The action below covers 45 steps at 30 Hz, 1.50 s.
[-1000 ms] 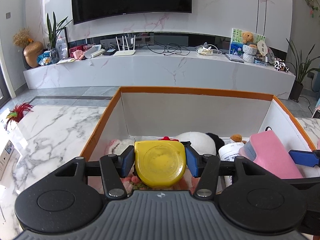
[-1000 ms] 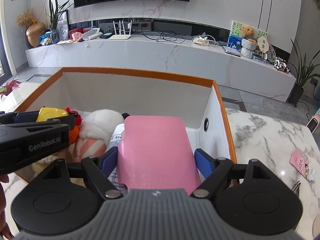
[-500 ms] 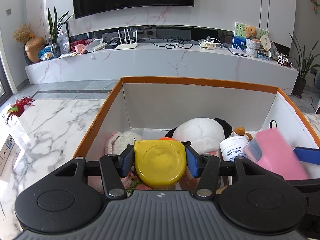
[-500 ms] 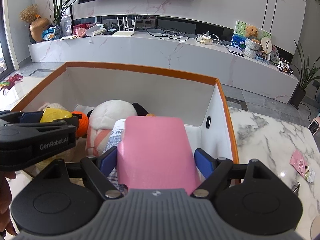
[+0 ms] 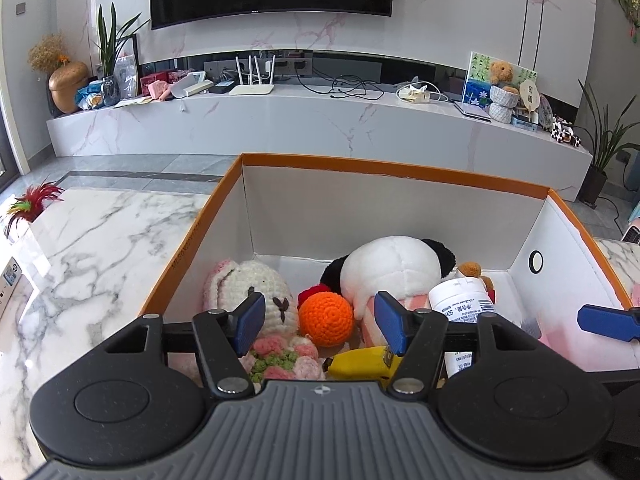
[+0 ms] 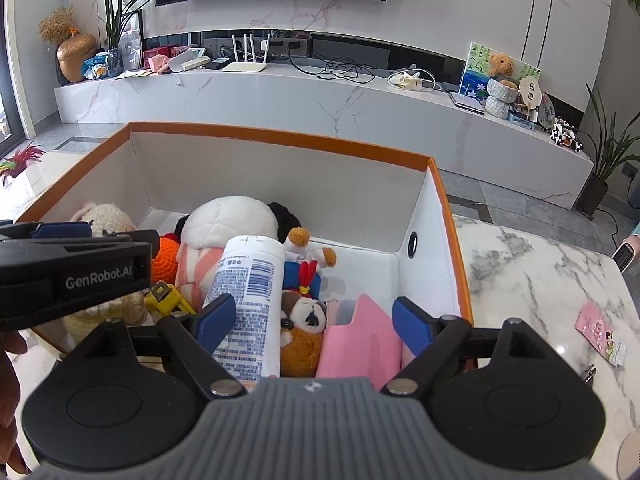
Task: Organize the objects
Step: 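Open the left tool to drop the tape measure while the right tool releases the pink case, then lift both tools out of the box and back toward the table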
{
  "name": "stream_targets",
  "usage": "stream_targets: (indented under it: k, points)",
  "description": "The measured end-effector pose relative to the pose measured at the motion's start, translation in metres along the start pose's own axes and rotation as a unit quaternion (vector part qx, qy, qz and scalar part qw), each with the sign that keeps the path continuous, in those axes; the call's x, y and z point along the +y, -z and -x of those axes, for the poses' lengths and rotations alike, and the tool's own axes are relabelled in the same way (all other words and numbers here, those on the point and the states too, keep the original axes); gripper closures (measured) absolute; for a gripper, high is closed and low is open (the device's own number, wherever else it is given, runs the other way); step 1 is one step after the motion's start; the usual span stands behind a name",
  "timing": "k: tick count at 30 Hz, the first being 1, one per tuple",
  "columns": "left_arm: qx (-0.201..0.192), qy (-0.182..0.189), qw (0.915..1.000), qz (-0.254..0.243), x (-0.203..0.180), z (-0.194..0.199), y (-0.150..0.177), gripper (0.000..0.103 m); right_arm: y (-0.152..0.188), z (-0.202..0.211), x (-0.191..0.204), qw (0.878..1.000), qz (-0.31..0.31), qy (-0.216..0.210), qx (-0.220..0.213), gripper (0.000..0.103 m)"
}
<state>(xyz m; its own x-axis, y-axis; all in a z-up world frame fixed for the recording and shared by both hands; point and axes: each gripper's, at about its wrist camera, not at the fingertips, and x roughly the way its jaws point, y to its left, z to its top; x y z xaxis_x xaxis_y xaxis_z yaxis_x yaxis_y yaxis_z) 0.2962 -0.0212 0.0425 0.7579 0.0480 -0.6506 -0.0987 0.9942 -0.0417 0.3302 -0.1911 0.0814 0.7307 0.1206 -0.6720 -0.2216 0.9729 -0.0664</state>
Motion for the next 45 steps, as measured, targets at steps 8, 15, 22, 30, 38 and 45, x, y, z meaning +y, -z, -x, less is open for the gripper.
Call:
stream_targets:
  k: [8, 15, 22, 30, 38, 45]
  points:
    - [-0.008, -0.001, 1.0, -0.004, -0.002, 0.002, 0.0, 0.031, 0.001, 0.0, 0.0, 1.0, 0.002, 0.001, 0.0, 0.015]
    - [-0.015, -0.002, 0.9999, -0.004, -0.003, 0.006, -0.001, 0.03, 0.002, 0.002, -0.001, 1.0, 0.002, 0.005, -0.001, 0.014]
    - [-0.019, -0.002, 0.9998, -0.002, -0.002, 0.009, -0.003, 0.03, 0.003, 0.006, -0.002, 1.0, 0.004, 0.008, -0.006, 0.013]
    - [-0.028, -0.002, 0.9996, 0.002, -0.001, 0.019, -0.005, 0.03, 0.001, 0.018, 0.0, 1.0, 0.003, 0.006, -0.02, 0.011]
    - [-0.04, 0.0, 0.9992, 0.004, 0.002, 0.037, -0.008, 0.03, 0.001, 0.039, 0.002, 0.999, 0.004, 0.007, -0.033, 0.011]
    - [-0.061, 0.004, 0.9981, 0.013, 0.012, 0.064, -0.011, 0.03, 0.002, 0.067, 0.005, 0.999, 0.014, 0.007, -0.047, 0.011]
